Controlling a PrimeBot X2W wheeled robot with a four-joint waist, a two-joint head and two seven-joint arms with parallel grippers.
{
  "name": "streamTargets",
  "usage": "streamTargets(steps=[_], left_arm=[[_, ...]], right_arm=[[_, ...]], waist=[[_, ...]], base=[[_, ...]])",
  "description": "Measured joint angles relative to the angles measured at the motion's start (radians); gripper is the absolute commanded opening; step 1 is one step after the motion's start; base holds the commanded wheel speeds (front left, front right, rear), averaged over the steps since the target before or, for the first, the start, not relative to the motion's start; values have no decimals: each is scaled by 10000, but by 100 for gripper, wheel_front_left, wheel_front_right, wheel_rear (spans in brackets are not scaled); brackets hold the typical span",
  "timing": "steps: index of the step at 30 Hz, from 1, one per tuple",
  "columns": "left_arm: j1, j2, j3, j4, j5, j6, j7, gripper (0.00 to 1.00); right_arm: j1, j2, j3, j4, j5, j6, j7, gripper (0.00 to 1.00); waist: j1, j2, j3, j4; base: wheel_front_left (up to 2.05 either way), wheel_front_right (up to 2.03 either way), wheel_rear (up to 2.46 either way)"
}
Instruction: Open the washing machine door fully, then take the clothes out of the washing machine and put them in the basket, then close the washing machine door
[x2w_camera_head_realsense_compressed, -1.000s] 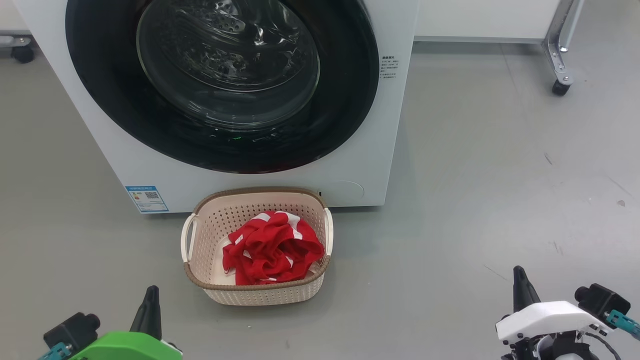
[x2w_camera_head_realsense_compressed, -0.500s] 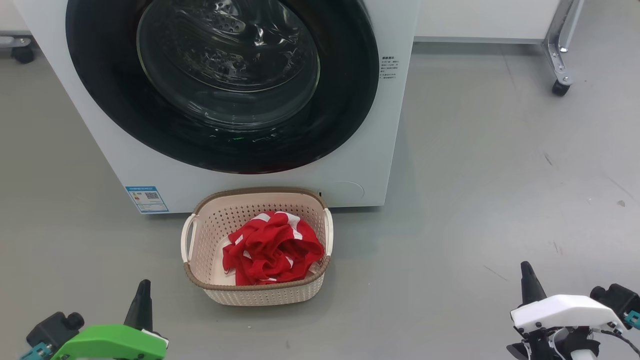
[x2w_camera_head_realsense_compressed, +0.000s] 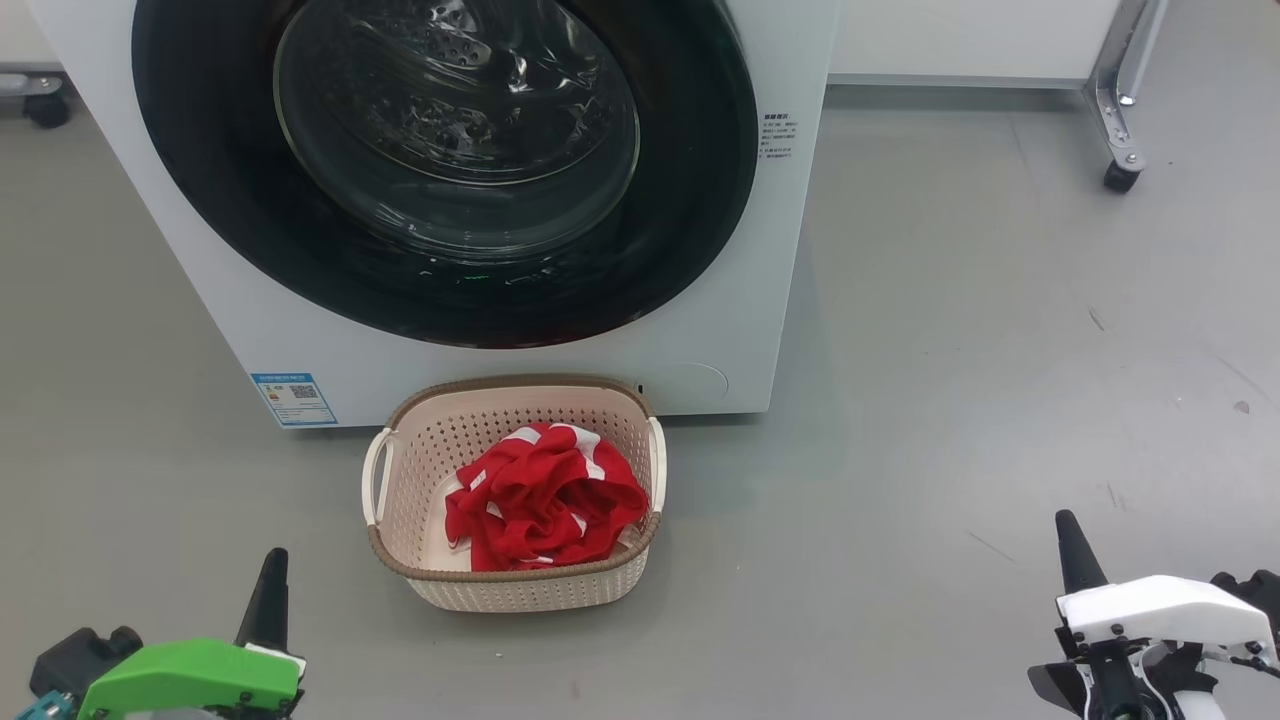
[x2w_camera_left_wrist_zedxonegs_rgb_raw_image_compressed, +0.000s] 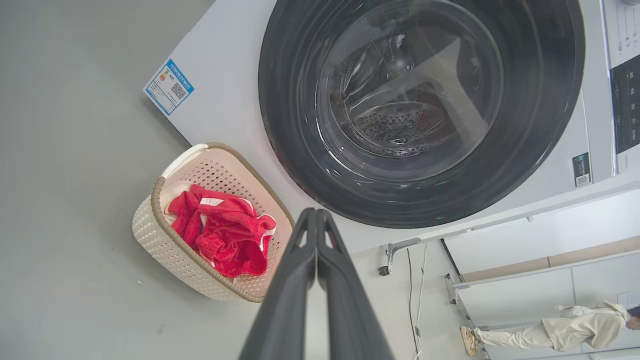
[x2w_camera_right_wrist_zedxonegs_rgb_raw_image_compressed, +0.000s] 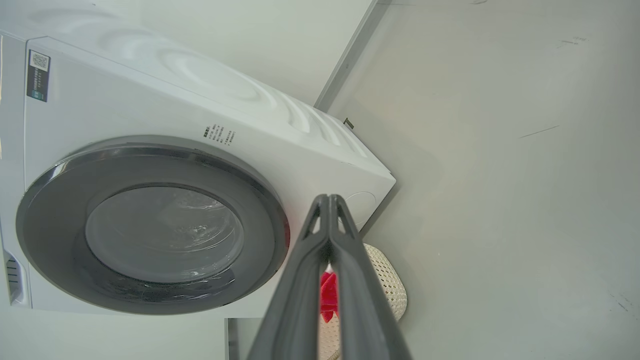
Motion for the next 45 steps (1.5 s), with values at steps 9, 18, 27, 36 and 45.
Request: streamTargets(steps=[9, 18, 27, 36, 45], left_arm=[[-180, -8, 261, 4, -1120, -94, 213, 0], [-331, -12, 522, 8, -2370, -222, 483, 0], [-412, -15, 732, 10, -3524, -339, 744, 0], [-543, -15, 872, 10, -3990, -345, 821, 0], [-543, -17, 872, 10, -3990, -345, 819, 0]], right_arm=[[-174, -29, -247, -84, 1212, 107, 324, 0], [-248, -56, -531, -188, 2546, 234, 637, 0], [-400, -92, -800, -286, 3743, 322, 945, 0], [-403, -98, -905, -316, 4213, 403, 1037, 0], [-404, -98, -913, -322, 4213, 403, 1039, 0]], waist=[[0, 0, -6, -1], [0, 0, -12, -2], [0, 0, -18, -3], [0, 0, -20, -3], [0, 0, -20, -3]], base=[[0, 0, 0], [0, 0, 0], [0, 0, 0], [0, 0, 0], [0, 0, 0]])
